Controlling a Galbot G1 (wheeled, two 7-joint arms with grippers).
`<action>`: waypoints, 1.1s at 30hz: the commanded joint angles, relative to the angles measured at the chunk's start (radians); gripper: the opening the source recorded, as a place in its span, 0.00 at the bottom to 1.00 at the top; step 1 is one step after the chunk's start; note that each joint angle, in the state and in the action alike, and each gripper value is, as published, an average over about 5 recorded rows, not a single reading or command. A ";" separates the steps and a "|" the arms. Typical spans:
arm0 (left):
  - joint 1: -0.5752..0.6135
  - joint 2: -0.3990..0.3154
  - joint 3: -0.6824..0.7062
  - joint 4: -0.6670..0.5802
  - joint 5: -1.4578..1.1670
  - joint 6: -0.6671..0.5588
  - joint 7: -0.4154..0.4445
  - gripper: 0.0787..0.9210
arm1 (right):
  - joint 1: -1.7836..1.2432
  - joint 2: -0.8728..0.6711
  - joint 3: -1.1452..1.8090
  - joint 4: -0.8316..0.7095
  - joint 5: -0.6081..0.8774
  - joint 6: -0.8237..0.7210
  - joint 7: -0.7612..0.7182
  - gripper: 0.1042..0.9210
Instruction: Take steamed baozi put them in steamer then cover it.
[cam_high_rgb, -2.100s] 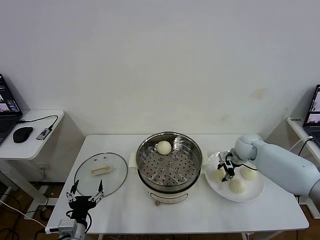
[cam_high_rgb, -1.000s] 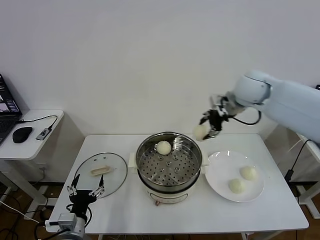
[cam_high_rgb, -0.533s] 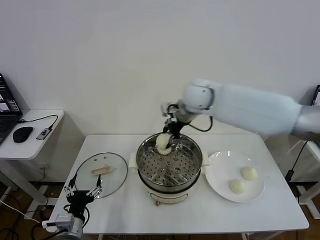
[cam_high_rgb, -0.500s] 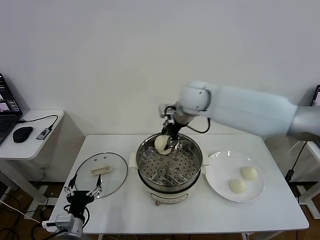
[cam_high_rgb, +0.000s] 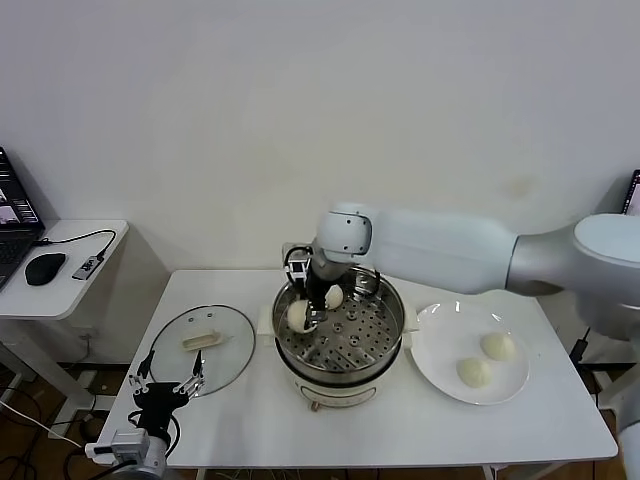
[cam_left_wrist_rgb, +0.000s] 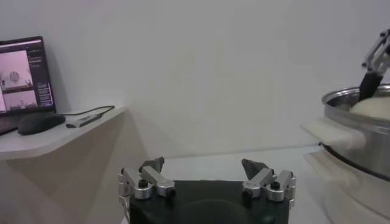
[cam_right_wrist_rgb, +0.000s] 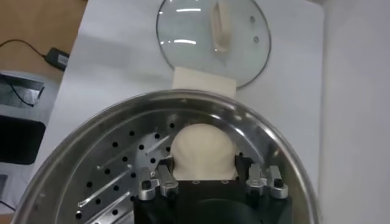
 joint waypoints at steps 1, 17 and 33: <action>-0.001 0.000 0.001 -0.001 0.001 0.000 0.000 0.88 | -0.025 0.029 -0.001 -0.019 0.005 -0.020 0.011 0.76; -0.021 0.003 0.024 -0.005 0.005 0.000 0.003 0.88 | 0.251 -0.287 -0.049 0.183 -0.146 0.224 -0.218 0.88; -0.002 0.038 0.010 -0.005 -0.010 0.008 -0.020 0.88 | 0.138 -0.863 0.025 0.366 -0.520 0.387 -0.326 0.88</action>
